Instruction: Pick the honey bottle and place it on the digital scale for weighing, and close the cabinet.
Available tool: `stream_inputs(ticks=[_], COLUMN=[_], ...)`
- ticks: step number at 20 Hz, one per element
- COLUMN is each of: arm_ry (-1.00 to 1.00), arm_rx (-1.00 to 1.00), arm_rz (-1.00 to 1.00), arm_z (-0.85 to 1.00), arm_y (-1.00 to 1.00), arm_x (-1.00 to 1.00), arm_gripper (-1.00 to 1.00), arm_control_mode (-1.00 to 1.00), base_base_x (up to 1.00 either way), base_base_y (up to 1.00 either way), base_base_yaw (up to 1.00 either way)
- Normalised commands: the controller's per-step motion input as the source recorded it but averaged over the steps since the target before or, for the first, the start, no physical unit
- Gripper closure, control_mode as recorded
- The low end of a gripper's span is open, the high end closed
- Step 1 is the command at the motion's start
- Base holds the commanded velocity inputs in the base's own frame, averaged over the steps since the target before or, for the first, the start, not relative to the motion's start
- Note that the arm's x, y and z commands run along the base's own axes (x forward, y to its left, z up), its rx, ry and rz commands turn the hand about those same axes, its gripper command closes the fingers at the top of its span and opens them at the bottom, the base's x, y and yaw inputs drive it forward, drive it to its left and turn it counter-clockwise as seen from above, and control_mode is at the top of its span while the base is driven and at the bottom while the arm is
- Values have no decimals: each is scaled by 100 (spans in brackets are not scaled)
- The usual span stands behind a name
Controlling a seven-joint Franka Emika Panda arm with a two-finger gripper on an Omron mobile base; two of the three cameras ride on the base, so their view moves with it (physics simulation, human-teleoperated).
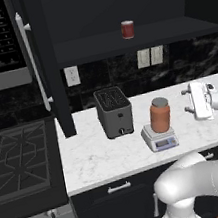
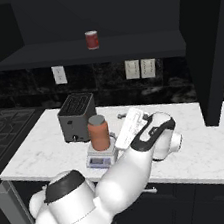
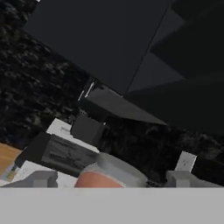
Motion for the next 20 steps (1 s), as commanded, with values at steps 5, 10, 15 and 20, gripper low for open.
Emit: stream_inputs(ticks=[5,10,15,20], arm_ry=[-38,-17,-17,-2], arm_rx=[13,9,10,15], arm_rz=[-19,-16,-13,-11], arm_z=[31,34,48,23], arm_y=[-67,-32,-50,-59], arm_x=[-37,-23,-31,-15], arm_gripper=[-100,-100,-100,-100], arm_control_mode=[-100,-100,-100,-100], base_base_x=[0,0,0,0], base_base_y=[0,0,0,0], base_base_yaw=[0,0,0,0])
